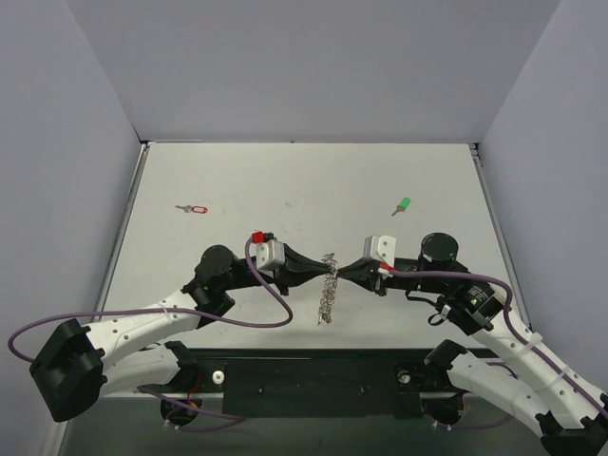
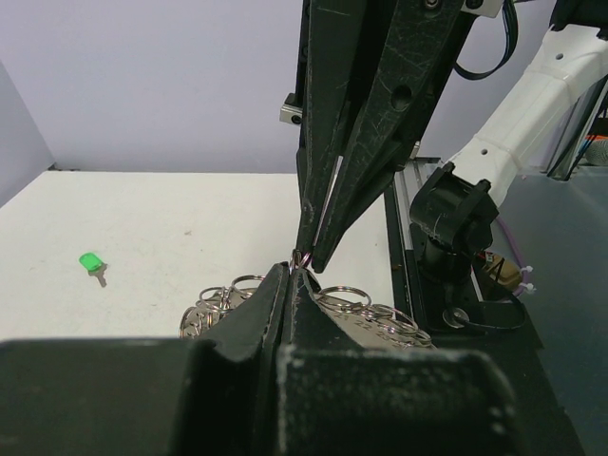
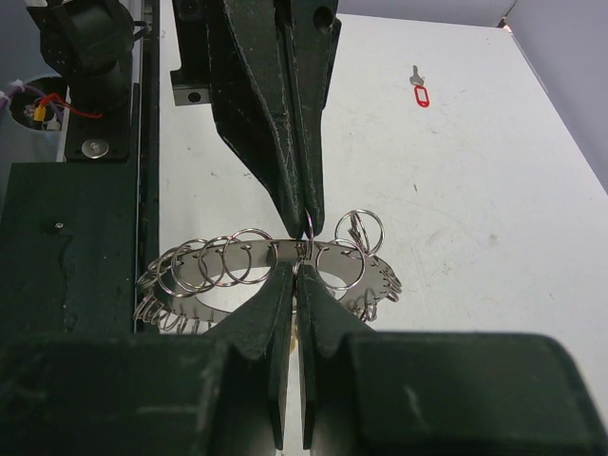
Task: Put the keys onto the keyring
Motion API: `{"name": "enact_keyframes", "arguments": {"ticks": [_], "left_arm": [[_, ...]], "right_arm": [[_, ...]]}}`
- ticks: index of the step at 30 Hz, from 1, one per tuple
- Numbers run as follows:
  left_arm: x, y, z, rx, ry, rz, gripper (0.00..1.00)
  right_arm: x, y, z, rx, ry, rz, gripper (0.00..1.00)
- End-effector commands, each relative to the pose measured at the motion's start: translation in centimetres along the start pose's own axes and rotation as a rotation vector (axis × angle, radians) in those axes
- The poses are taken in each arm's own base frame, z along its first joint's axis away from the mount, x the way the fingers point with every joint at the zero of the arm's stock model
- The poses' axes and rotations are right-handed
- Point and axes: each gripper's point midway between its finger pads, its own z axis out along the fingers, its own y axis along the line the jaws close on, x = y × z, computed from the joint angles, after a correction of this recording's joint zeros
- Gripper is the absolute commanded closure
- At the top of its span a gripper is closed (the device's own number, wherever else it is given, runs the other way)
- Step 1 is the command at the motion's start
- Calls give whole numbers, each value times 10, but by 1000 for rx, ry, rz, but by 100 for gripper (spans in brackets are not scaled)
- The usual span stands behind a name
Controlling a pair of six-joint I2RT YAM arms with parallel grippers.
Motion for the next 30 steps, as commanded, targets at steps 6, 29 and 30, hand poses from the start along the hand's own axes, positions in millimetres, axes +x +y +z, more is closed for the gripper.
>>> {"name": "enact_keyframes", "arguments": {"ticks": [6,29,30], "left_arm": [[-53,8,0,-31,-199,42,100],[-52,12,0,-38,-226,0,100],[-52,10,0,-30,-223,3,100]], "right_arm": [[-6,0,3,3,-33,-4,100],[-22,4,-1,-20,-80,-15,69],[-23,2,-2,-14,-83,-13,68]]}}
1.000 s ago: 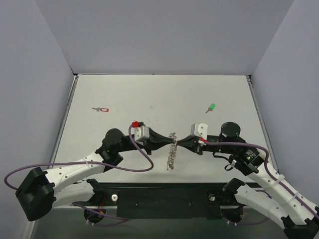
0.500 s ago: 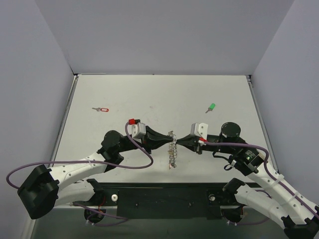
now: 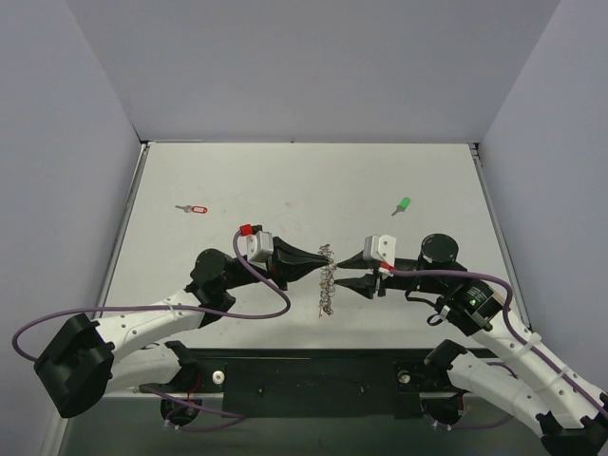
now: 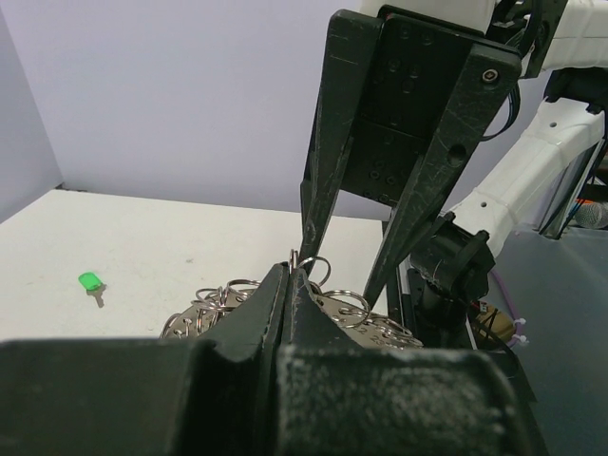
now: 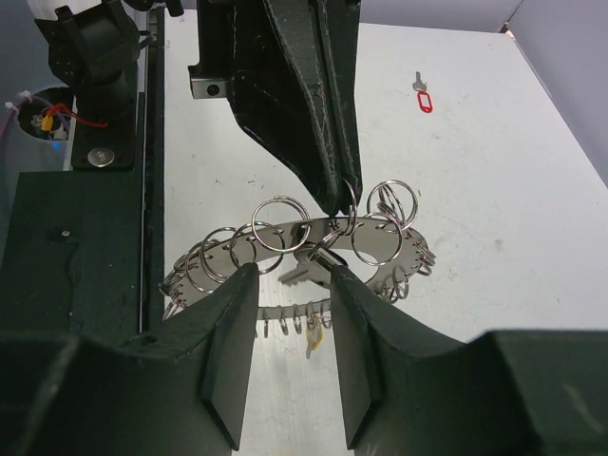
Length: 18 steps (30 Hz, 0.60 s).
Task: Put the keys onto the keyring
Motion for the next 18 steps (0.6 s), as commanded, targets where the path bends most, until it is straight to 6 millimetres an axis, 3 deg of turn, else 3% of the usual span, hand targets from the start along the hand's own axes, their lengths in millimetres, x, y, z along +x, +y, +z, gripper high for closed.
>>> {"name": "enact_keyframes", "arguments": {"ticks": [1,11,18], "left_arm": [[-35,-3,6,21,-105,76,100],[-27,-16,8,108,-76,99,100],[-25,-23,6,138,-83,141,100]], "right_arm": [[-25,2,-5,-19,-71,-24,65],[-48,-11,-17,15,-125,66,50],[-67,-13,-10,-5,-178,286,45]]}}
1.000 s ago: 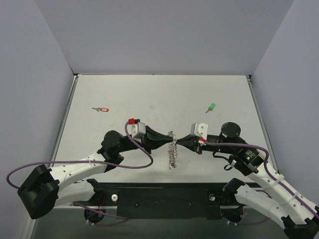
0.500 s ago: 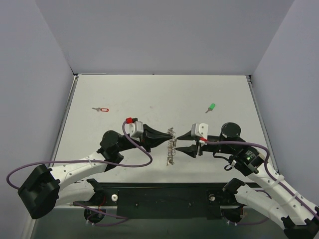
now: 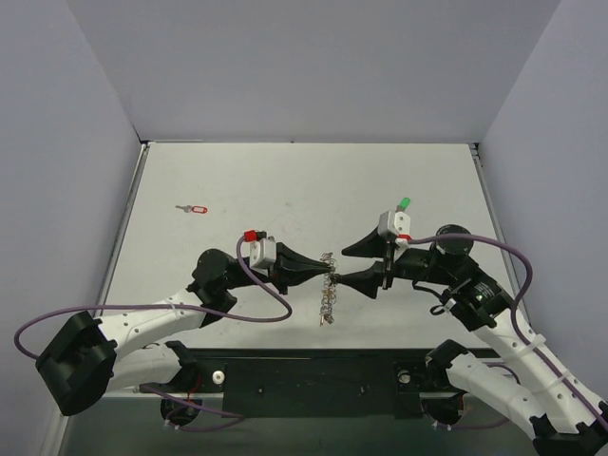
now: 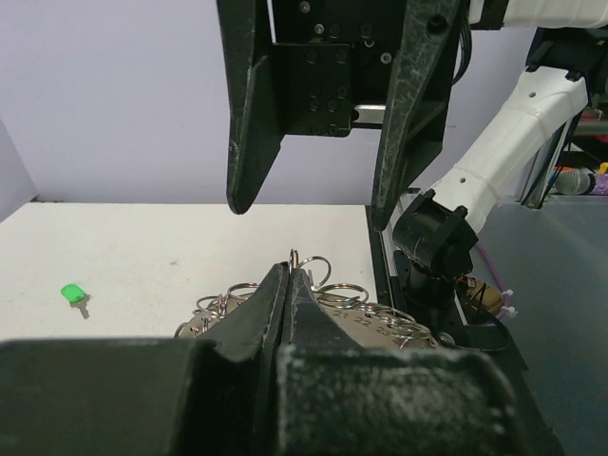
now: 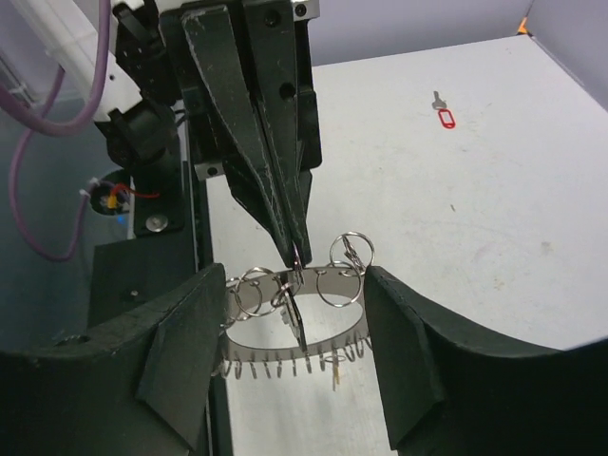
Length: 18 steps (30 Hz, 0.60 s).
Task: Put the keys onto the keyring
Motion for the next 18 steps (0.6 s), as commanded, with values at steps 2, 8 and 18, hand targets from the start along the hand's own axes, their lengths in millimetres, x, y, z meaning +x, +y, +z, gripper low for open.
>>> {"name": "enact_keyframes", "arguments": {"ticks": [2,8,18], "left_arm": [[-34,-11,6,60,-110,123,100],[-35,-10,5,55,-116,122,100],[-36,-10,5,51,-128,109,100]], "right_arm": [[-40,2,4,-17,-92,152,45],[-35,5,4,-43,-67,182,70],[-23,9,4,-90,-35,108,81]]}}
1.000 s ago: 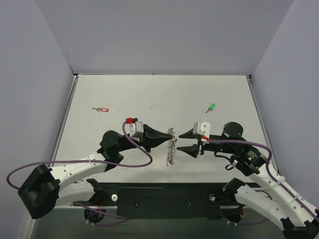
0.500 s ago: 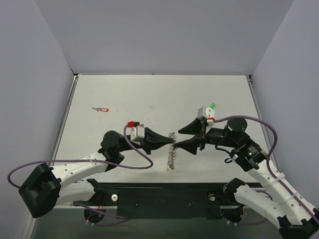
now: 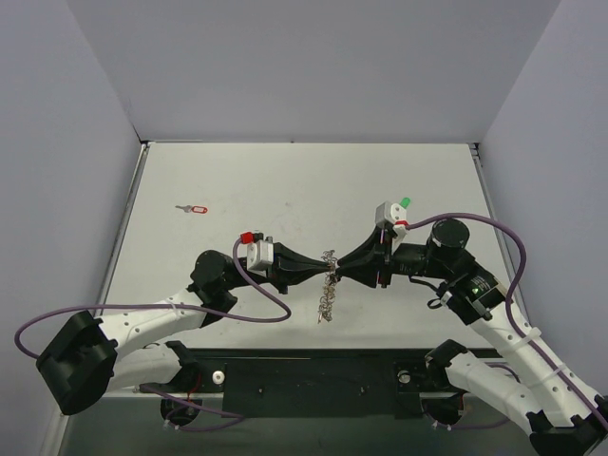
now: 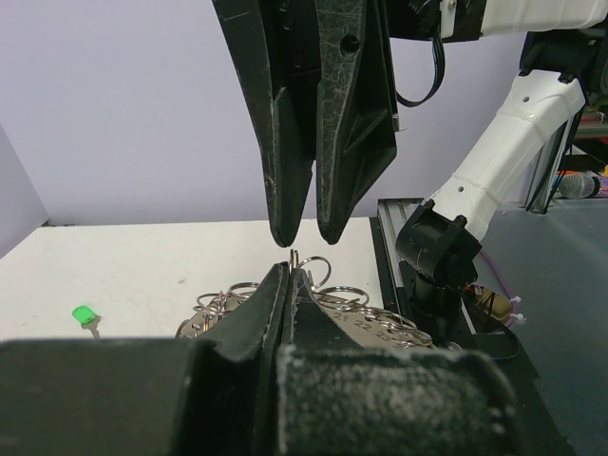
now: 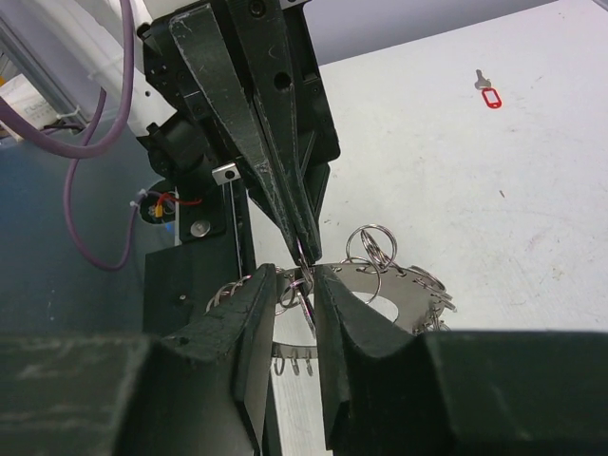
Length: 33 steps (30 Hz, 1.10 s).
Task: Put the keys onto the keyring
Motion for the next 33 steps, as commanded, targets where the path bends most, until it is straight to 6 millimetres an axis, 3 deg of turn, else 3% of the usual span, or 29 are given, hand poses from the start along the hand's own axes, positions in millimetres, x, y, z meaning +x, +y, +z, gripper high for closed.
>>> {"name": "enact_keyframes", "arguments": {"ticks": [1,18,27,33], "left_arm": [[-28,-5,4,27,-93,64,100],[-28,-7,5,39,-98,51,100],[-28,-7,5,37,-98,48,100],[-28,-7,5,38,-98,46,100]], "right_arm": [[-15,8,-1,-56,-23,-85,82],[-11,3,1,-58,-19,-136,92],[-26,-1,-1,-21,-62,-105,88],[-20,0,-3,-24,-51,-108,89]]}}
